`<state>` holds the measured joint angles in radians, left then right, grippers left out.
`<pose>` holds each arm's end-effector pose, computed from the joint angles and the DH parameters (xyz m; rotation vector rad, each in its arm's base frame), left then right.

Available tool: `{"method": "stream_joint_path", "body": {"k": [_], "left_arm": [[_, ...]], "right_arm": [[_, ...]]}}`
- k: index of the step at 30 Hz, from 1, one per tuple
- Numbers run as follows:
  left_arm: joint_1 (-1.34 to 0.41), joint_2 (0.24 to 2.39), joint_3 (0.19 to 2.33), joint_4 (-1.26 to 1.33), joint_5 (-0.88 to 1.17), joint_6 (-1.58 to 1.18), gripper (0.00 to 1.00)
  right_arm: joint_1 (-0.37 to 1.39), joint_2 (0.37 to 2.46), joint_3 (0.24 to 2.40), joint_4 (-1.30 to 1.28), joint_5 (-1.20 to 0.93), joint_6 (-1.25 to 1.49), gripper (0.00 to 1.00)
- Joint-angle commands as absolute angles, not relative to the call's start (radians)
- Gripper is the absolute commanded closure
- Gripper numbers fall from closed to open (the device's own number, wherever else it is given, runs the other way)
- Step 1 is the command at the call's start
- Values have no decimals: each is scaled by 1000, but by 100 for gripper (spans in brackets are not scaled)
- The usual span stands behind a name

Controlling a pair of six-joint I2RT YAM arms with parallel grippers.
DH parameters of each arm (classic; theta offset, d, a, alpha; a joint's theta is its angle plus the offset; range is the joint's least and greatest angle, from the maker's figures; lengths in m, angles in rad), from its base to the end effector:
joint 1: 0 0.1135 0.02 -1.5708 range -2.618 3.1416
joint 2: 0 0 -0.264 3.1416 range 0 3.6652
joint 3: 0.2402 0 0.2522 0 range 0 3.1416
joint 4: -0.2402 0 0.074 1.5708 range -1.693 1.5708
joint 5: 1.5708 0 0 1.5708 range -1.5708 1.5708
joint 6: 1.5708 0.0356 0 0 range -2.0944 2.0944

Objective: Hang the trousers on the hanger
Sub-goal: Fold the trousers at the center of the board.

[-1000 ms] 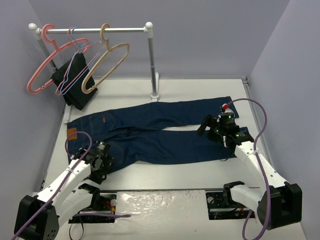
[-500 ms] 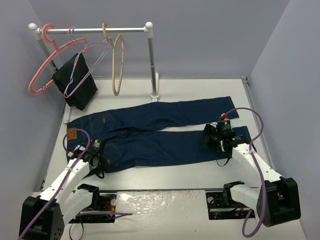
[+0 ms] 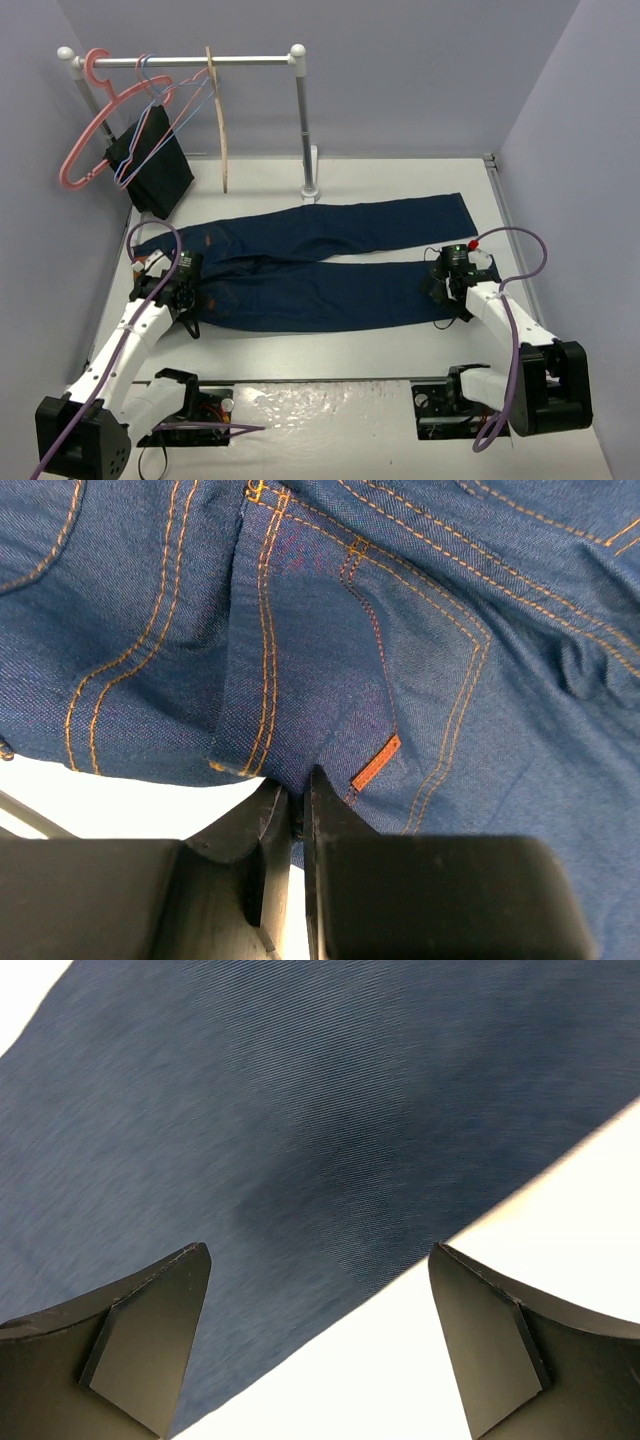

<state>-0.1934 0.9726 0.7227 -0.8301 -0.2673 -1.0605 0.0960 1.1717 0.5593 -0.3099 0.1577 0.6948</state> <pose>0.1731 -0.0243 0.2337 -1.1671 2.3135 -0.0985 0.2178 0.0154 0.1780 0.7949 2.3515 0.1403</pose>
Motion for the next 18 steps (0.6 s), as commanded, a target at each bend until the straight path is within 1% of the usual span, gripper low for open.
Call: {"method": "stream_joint_path", "body": {"k": [1, 5, 14, 17, 18], "left_arm": [[-176, 992, 762, -812, -287, -980, 100], [-176, 996, 762, -786, -257, -972, 100], [-159, 976, 769, -772, -238, -929, 100], [-147, 971, 771, -774, -228, -910, 100], [-143, 970, 773, -776, -226, -905, 100]], "right_arm": [[72, 1167, 594, -376, 275, 785, 11], [72, 1161, 586, -382, 288, 818, 10], [72, 1263, 553, -328, 252, 878, 11], [72, 1295, 549, -302, 246, 878, 18], [72, 1304, 551, -296, 246, 877, 25]]}}
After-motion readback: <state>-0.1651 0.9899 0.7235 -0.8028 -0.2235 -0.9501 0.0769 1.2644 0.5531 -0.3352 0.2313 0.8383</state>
